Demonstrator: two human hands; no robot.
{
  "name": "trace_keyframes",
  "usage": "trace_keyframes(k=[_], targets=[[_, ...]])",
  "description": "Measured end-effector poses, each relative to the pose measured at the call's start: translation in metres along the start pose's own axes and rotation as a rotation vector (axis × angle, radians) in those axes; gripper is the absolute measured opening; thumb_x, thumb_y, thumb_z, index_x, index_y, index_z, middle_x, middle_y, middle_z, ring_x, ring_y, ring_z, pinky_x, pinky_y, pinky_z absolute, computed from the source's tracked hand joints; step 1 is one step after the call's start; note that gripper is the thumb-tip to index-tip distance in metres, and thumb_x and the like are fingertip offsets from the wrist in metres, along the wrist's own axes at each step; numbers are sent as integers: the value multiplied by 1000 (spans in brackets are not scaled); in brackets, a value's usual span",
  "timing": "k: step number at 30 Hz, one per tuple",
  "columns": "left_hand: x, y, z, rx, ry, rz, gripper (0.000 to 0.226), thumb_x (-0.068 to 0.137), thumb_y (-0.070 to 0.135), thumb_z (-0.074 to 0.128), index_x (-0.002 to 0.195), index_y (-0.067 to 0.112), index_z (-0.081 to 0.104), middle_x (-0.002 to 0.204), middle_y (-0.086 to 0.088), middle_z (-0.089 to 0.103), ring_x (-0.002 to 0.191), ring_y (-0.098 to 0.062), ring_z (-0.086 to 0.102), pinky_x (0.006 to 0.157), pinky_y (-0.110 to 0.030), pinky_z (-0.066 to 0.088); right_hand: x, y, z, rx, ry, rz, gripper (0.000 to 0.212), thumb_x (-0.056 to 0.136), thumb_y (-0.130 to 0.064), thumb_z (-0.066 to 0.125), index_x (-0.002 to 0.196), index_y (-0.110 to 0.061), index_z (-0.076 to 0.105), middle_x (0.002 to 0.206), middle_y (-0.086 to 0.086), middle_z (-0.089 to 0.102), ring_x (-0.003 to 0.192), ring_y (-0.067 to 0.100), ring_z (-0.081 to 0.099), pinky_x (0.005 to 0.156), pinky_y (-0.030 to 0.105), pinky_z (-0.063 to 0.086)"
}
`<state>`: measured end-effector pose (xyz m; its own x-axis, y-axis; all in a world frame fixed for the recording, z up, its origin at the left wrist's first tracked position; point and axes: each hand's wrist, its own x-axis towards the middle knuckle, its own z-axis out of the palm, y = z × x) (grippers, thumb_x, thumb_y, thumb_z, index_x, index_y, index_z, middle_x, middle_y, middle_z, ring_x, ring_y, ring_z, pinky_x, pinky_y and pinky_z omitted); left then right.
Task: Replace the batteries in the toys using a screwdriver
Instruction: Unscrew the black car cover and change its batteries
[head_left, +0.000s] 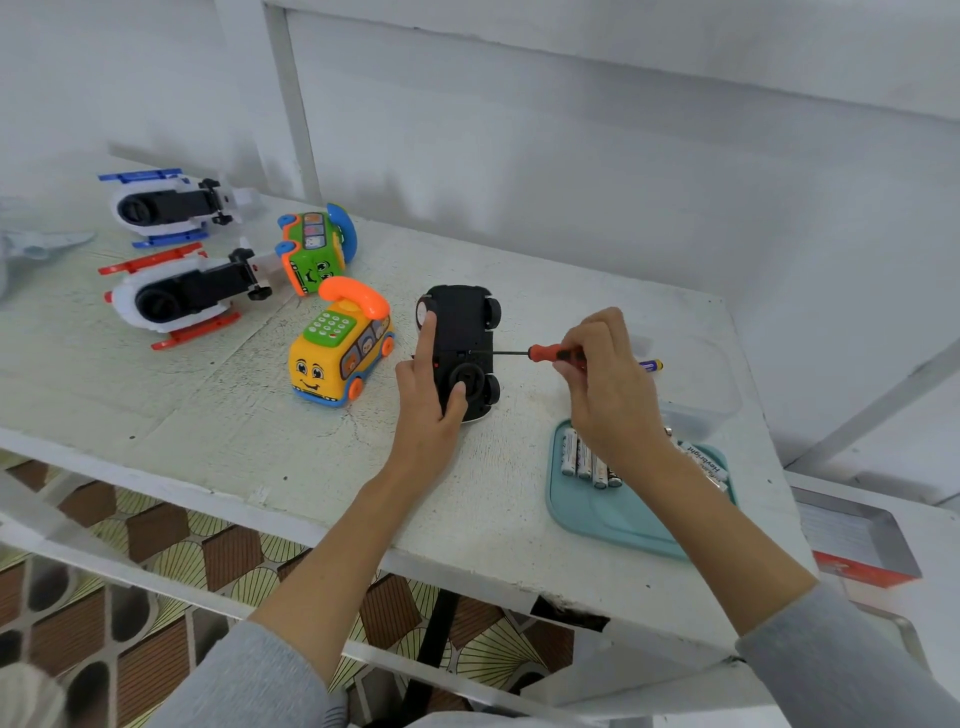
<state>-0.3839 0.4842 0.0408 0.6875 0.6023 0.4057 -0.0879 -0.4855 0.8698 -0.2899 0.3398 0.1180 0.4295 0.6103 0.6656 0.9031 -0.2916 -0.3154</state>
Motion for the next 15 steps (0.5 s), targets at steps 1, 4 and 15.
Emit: trace_keyframes(k=[1,4,15], targets=[[0,0,0,-4,2,-3,67,91,21,41,149,26,7,123,-3,28,99,28,31,84,9,21,0,0,0,-33,-10,38,15,90,-18,50,92,-3,49,94,12,48,56,25,48,34,23,35],[0,-1,0,-2,3,2,68,92,21,42,151,23,8,123,-3,28,99,28,31,84,8,22,1,1,-2,-85,-59,178,26,94,-23,50,96,3,52,95,13,52,62,23,48,45,19,31],[1,-1,0,-10,0,-24,71,91,21,41,153,17,7,115,16,29,100,30,30,83,9,21,-4,1,-2,-96,-67,164,21,90,-16,56,94,4,52,92,14,52,56,23,47,42,19,31]])
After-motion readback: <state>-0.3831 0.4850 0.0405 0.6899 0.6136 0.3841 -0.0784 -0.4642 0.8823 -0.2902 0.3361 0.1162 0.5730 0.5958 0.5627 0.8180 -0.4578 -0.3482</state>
